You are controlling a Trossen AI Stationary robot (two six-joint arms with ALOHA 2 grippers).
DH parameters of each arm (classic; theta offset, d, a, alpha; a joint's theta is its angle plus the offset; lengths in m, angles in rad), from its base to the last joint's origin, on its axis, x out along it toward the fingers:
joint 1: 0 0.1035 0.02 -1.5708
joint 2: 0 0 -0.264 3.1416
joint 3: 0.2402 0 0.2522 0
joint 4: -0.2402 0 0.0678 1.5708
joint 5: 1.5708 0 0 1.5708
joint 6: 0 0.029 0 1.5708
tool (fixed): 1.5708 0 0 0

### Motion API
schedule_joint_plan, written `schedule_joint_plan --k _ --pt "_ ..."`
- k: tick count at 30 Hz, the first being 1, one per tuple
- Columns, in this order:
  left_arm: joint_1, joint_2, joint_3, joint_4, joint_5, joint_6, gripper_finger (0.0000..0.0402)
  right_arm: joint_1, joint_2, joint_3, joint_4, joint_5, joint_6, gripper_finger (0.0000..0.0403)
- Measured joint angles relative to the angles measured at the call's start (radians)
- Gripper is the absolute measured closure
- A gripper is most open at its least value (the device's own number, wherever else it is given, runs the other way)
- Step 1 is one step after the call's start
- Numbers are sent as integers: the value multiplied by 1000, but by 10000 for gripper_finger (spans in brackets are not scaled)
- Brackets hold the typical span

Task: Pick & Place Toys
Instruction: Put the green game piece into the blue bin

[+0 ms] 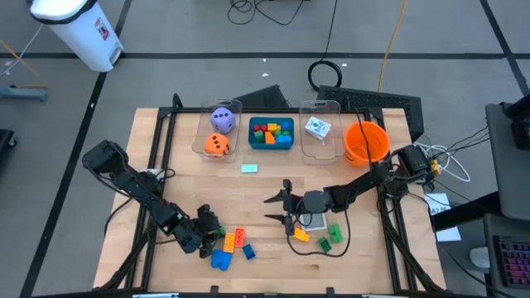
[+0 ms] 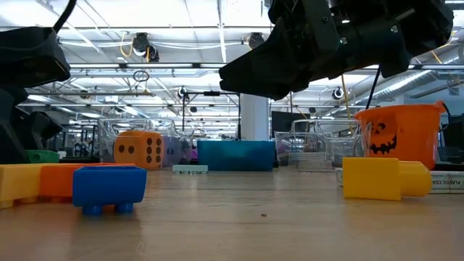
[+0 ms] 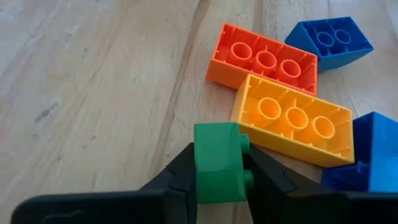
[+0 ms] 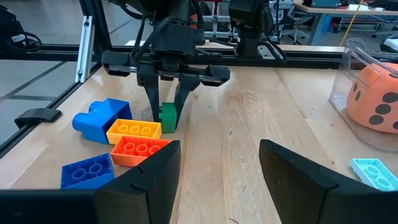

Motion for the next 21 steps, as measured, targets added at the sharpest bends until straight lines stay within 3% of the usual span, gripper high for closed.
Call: schedule_joint_plan --k 5,11,21 --pt "22 -69 -2 -79 45 -2 304 0 0 0 0 0 -1 193" --pt "52 -188 -2 -199 27 38 302 0 0 0 0 0 -37 193" --pt "149 -337 -1 -166 -30 254 298 -1 0 0 1 0 -73 193"
